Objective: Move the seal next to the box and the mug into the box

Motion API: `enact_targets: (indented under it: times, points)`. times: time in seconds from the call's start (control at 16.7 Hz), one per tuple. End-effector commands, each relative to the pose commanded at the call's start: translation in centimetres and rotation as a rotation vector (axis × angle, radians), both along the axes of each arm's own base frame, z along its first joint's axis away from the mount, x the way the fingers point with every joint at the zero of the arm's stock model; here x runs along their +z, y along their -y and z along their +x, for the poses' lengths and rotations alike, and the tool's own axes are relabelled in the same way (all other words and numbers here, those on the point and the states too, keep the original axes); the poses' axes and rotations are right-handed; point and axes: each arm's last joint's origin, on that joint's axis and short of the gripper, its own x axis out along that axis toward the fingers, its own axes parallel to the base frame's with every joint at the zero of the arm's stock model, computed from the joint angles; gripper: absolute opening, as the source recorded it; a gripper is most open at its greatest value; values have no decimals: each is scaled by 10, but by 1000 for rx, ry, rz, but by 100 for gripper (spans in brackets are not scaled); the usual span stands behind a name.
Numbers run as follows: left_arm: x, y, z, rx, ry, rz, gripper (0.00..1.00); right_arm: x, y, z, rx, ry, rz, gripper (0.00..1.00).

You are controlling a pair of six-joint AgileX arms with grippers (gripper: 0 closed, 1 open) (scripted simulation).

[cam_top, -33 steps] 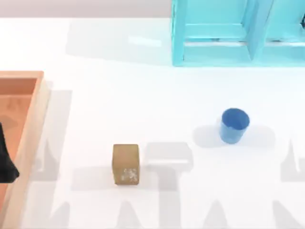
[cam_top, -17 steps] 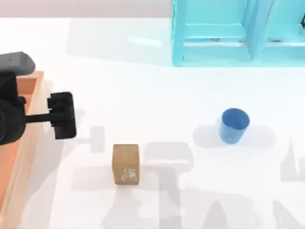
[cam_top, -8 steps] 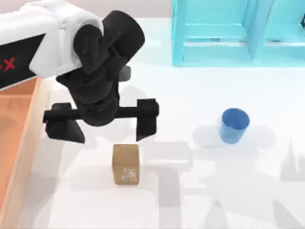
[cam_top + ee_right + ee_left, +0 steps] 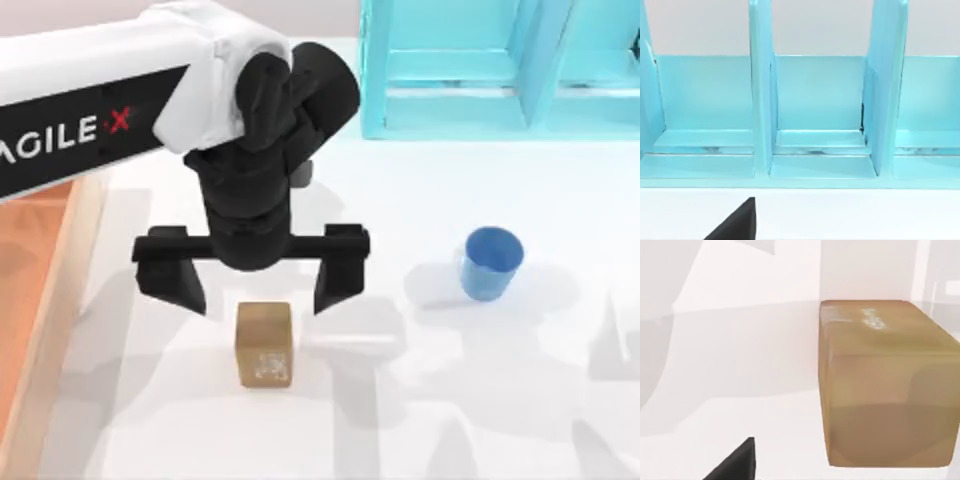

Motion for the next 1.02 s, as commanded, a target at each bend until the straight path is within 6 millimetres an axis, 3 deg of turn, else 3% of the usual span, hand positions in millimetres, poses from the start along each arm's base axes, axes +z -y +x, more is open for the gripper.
enact_targets:
  times: [0.24,0.78,1.02]
  points:
    - [-5,-1,1,0,-1,1,100,0,0,0,0,0,0,100]
    - [-78,0,0,0,1,-1,100,0,0,0,0,0,0,100]
    - [-80,0,0,0,0,0,100,0,0,0,0,0,0,100]
